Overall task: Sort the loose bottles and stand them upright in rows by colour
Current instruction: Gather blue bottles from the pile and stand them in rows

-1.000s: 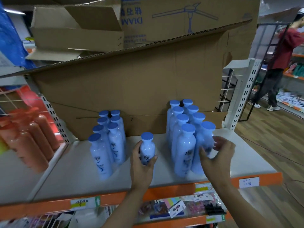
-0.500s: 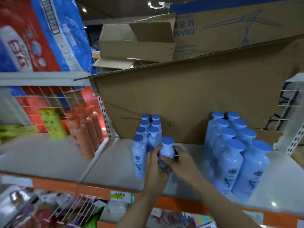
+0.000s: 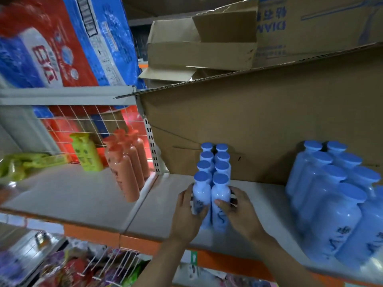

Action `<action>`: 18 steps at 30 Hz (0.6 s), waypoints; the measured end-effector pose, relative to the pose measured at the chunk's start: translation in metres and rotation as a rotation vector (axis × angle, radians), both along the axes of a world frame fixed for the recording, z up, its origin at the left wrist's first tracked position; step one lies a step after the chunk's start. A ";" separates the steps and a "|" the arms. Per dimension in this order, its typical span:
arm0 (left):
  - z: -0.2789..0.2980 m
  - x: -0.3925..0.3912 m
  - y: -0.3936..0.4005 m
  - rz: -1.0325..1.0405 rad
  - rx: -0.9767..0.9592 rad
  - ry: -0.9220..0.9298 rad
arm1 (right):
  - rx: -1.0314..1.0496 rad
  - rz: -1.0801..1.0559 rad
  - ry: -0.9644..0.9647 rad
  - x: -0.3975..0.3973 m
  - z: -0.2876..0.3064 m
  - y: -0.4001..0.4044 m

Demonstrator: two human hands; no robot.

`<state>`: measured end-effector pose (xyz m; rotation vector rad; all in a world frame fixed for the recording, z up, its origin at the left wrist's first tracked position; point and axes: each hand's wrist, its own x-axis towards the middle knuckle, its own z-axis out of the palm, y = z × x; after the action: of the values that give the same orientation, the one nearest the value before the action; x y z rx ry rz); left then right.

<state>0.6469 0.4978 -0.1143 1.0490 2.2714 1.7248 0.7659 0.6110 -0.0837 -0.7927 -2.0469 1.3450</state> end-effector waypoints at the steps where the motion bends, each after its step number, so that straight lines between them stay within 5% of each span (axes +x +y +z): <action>1: -0.006 -0.004 0.002 -0.033 -0.012 -0.027 | -0.008 -0.011 0.014 -0.001 -0.007 0.000; 18: -0.037 -0.021 0.001 -0.090 0.058 0.093 | 0.122 -0.328 0.089 -0.021 -0.030 -0.036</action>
<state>0.6259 0.4984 -0.1510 1.2482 2.2019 1.7507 0.7446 0.5748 -0.1138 -0.9483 -1.8156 1.0447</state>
